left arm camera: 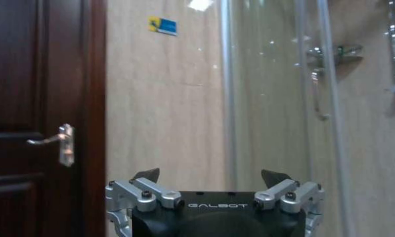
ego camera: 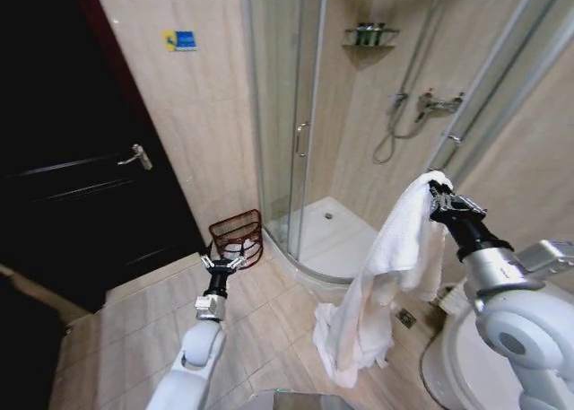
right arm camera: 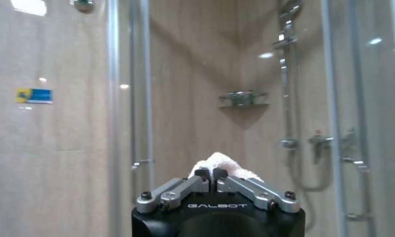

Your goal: Discard the used towel into the hamper.

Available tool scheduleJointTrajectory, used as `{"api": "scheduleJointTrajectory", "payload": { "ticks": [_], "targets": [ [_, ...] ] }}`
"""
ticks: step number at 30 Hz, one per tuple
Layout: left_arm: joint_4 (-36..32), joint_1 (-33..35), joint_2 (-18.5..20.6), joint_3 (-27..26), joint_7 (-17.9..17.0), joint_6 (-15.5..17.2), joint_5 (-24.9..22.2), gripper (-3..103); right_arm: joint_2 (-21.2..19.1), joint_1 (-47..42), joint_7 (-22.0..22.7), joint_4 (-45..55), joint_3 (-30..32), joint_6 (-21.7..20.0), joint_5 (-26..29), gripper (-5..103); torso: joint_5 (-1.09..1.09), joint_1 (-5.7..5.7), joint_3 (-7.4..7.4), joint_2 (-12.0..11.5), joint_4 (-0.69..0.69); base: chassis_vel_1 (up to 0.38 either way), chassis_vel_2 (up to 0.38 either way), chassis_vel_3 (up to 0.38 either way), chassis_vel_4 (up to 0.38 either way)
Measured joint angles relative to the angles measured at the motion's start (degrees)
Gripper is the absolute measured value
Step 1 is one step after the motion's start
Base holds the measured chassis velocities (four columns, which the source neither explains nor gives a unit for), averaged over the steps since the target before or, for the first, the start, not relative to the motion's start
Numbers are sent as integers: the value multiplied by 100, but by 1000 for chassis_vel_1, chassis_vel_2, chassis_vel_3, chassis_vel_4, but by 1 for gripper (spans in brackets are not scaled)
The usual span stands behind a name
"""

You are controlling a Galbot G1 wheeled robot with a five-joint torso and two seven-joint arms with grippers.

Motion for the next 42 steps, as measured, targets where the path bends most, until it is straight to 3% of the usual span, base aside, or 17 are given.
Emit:
{"api": "scheduleJointTrajectory", "payload": {
  "ticks": [5, 11, 42],
  "targets": [
    [-134, -143, 166, -153, 61, 257, -261, 100, 86, 61, -158, -2, -168, -13, -106, 1, 1, 1, 0, 0, 0, 104, 109, 105, 119],
    [-137, -155, 183, -106, 68, 314, -285, 100, 59, 83, -201, -3, -225, -60, -118, 1, 1, 0, 0, 0, 1, 150, 146, 121, 137],
    [-296, 281, 133, -67, 42, 110, -16, 100, 214, 474, -448, -298, -247, 45, -277, 1, 1, -1, 0, 0, 0, 72, 66, 70, 67]
  ]
}}
